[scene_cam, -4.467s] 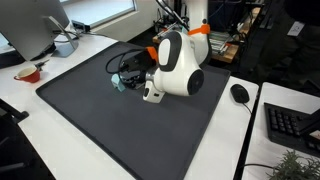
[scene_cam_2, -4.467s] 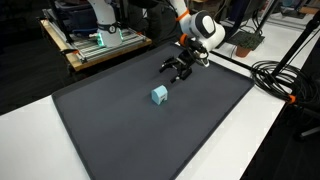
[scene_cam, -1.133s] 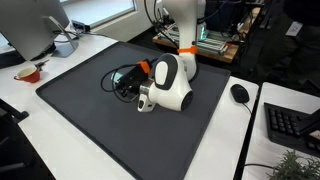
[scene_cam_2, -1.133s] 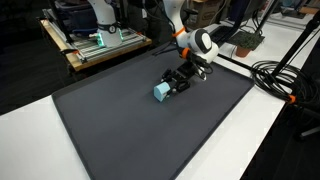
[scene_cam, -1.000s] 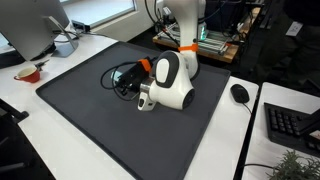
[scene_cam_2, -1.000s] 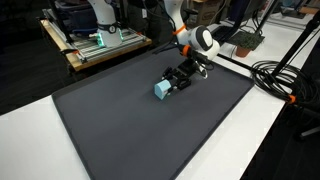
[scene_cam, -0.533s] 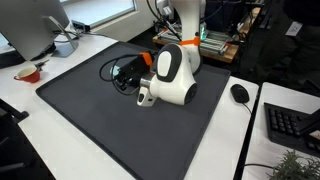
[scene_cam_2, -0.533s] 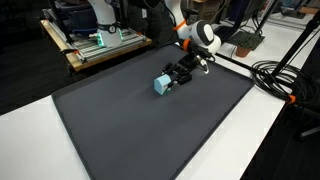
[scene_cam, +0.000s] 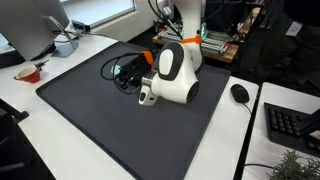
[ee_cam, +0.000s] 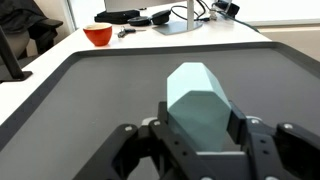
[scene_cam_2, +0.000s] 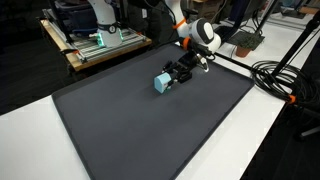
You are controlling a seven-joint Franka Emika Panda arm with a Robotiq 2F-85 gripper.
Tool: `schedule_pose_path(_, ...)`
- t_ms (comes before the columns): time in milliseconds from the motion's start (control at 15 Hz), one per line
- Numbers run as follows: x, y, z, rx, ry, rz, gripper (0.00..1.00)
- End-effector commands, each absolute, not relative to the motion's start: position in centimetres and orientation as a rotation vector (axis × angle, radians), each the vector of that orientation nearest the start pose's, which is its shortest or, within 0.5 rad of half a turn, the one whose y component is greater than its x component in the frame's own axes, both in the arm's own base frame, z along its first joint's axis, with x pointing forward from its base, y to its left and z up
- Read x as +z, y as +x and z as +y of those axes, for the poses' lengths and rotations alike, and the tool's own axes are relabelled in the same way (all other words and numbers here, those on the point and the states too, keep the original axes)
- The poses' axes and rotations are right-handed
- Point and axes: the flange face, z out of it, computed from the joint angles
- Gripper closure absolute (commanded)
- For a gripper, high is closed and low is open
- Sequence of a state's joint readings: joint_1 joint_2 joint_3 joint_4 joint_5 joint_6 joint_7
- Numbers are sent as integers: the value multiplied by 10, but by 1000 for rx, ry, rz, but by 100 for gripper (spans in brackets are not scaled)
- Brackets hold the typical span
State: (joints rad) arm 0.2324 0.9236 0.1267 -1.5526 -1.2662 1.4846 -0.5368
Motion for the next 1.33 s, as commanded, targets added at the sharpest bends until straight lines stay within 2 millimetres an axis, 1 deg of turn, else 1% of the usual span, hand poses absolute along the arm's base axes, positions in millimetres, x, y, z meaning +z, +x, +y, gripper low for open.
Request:
schedule_pose_path(0, 115, 623, 108, -1047, 1396, 1312, 44)
schedule_pose_path(1200, 115, 623, 108, -1048, 1396, 1312, 44)
schedule_pose_path(1267, 115, 623, 108, -1048, 1396, 1312, 69)
